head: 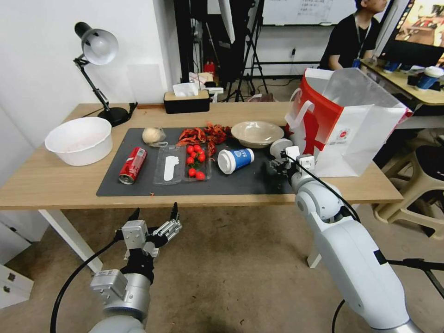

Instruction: Pick up the trash from the table and place it into the takeout bag.

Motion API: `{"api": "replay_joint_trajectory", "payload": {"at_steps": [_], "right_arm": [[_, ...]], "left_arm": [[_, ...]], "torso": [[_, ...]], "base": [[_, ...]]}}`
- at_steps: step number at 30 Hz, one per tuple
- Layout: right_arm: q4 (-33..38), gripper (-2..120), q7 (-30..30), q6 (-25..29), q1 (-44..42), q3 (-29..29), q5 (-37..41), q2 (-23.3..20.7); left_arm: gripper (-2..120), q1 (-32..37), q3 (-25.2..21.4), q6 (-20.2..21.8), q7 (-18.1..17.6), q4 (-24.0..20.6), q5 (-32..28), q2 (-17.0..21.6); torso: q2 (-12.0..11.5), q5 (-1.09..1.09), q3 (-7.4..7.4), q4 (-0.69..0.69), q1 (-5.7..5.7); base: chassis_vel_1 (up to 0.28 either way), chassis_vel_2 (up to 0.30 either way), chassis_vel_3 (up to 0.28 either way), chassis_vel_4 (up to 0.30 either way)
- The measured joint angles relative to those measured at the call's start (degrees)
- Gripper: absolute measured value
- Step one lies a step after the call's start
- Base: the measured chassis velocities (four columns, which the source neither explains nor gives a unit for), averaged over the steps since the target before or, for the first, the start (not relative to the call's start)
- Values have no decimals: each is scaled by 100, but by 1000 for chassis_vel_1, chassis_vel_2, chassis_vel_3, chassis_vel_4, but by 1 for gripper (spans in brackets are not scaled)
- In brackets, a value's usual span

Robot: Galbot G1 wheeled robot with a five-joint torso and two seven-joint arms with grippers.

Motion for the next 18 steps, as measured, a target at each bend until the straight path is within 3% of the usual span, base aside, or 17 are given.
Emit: {"api": "replay_joint_trajectory", "payload": {"at_steps": [18], "right_arm": [[45, 11, 2, -42, -16, -6, 49, 6]], "left_arm": [[100, -17, -15, -135, -18, 31, 54, -10]], "torso": [[0, 0, 0, 2, 0]], "base": [[0, 0, 0, 0]]}}
